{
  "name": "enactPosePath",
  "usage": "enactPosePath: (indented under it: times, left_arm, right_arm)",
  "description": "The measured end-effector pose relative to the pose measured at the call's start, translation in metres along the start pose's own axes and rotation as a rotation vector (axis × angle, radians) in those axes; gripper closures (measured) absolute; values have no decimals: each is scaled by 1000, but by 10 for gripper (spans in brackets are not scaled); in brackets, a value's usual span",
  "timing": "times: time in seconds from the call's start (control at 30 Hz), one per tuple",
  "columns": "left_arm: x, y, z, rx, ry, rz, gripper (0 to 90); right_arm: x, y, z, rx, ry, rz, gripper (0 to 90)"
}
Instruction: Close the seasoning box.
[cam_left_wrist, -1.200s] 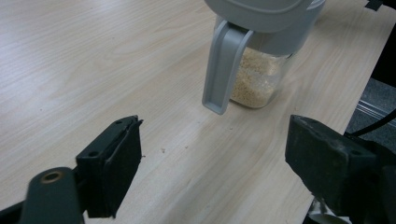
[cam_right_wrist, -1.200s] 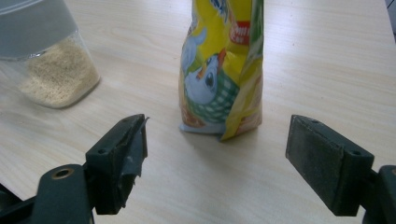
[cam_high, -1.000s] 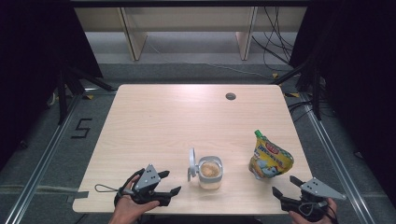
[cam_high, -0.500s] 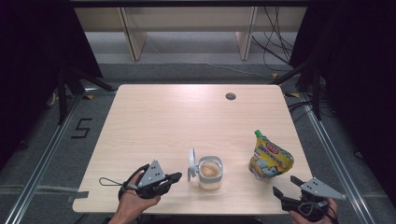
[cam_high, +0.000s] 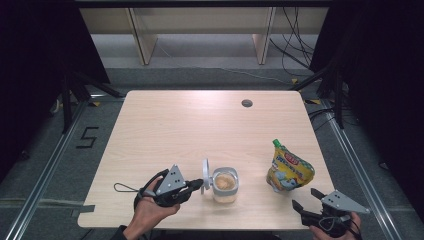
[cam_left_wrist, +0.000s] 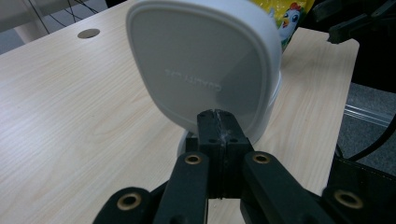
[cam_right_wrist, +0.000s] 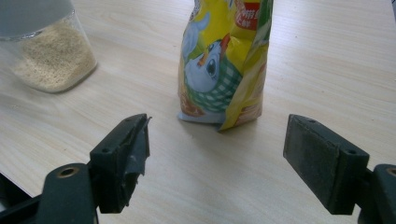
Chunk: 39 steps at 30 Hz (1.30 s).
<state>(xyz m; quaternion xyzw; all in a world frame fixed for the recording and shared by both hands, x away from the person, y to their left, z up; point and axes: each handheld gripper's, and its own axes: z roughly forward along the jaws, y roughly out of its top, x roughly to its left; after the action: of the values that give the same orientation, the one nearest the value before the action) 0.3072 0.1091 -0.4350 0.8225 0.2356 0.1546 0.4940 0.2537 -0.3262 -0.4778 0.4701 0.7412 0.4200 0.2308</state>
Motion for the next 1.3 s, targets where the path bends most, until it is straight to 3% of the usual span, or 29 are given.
enactPosePath:
  times: [0.13,0.17,0.23,0.27,0.33,0.4,0.43,0.5,0.53,0.7,0.73,0.77,0.83,0.93,1.0,1.17,1.3]
  left_arm:
    - [-3,4,4,-1,-8,-9,893]
    - [-2,5,4,6,-12,16,893]
    - [-4,7,7,-1,-14,12,893]
    - [-4,8,8,-2,-24,12,893]
    - [-6,10,10,2,-20,18,893]
    - [-7,12,13,1,-23,24,893]
    - [-8,13,14,-1,-24,13,893]
    - [-8,16,16,-3,-36,23,893]
    - [-9,16,16,-7,-32,14,892]
    - [-9,18,14,-15,-28,17,892]
    - [-8,18,13,-17,-30,22,890]
    - [-8,18,12,-16,-24,4,887]
    - [-7,18,9,-24,-27,3,873]
    - [-4,16,3,-28,-28,-2,834]
    - [-2,14,0,-34,-30,-26,786]
    - [5,6,-8,-62,-50,-85,656]
    - [10,-2,-14,-51,-32,-88,570]
  right_arm:
    - [-3,0,2,-5,-12,-28,238]
    - [-2,0,1,-6,-1,-28,238]
    - [1,0,0,6,3,9,238]
    - [-1,0,1,0,-9,-15,240]
    - [1,0,0,4,3,5,241]
    - [-1,0,1,-1,16,-11,241]
    - [1,0,0,4,3,3,241]
    - [-3,1,0,-7,-7,-50,242]
    - [-3,1,0,-8,-9,-53,242]
    - [-3,1,0,-8,-10,-55,242]
    - [1,0,0,3,1,-9,242]
    - [1,0,0,9,5,-1,242]
    - [0,0,0,2,0,-24,242]
    - [-2,1,0,-8,-9,-57,243]
    - [-1,1,0,0,8,-32,244]
    - [0,1,0,-4,9,-36,244]
    - [0,1,0,-4,2,-40,244]
